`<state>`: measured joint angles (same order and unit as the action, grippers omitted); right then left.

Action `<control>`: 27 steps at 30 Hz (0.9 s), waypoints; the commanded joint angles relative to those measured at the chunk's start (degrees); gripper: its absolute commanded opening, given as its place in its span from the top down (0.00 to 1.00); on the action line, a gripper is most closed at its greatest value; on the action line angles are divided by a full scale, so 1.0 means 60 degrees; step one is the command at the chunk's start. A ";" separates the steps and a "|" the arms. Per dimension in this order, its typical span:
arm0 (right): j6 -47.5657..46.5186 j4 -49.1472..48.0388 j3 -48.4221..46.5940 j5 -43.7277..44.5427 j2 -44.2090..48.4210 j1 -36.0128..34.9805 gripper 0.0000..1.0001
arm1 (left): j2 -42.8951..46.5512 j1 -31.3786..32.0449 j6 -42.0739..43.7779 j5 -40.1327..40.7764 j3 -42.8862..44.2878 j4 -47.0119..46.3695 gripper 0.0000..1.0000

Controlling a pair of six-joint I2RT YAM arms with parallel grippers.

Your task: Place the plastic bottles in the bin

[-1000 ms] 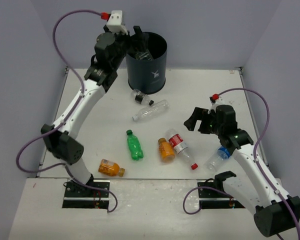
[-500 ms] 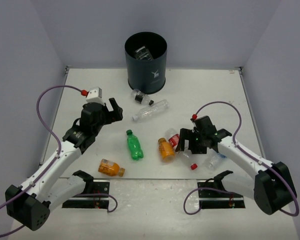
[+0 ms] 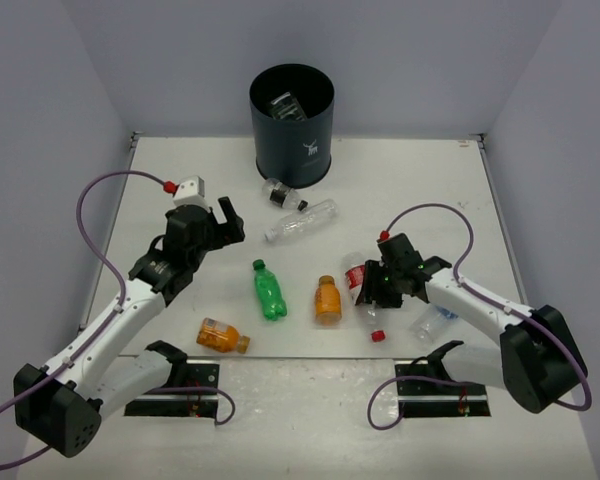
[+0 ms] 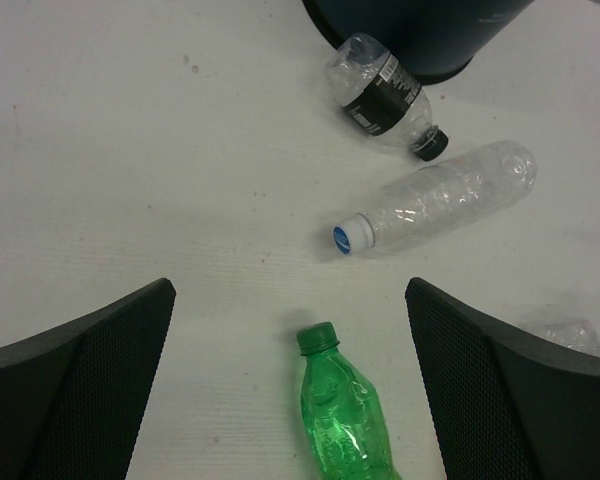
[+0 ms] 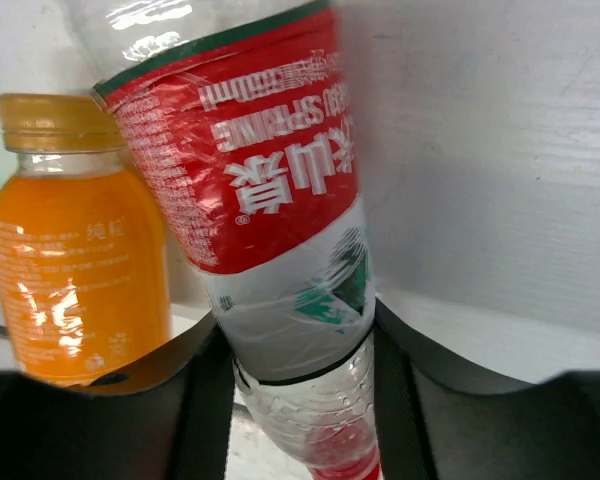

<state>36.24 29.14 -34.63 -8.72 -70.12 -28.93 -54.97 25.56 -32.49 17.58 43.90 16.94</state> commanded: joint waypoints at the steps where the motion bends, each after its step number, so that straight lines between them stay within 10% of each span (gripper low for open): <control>1: -0.0240 -0.0253 -0.0195 0.0196 0.0310 -0.0057 0.65 | -0.0082 -0.0027 -0.0151 0.0308 0.0198 -0.0172 0.00; 14: -0.1683 0.0003 -0.4221 0.0735 0.0828 -0.0042 0.72 | -0.0111 -0.0038 -0.0038 0.0464 0.0190 -0.0205 0.00; 27: -0.3474 -0.2201 -1.2978 0.1283 -0.4808 0.0090 0.72 | -0.0274 -0.0042 0.0151 0.0480 0.0273 -0.0247 0.00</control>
<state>20.83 24.87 -98.90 -2.80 -88.41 -28.77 -55.91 25.56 -32.35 18.78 43.90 16.88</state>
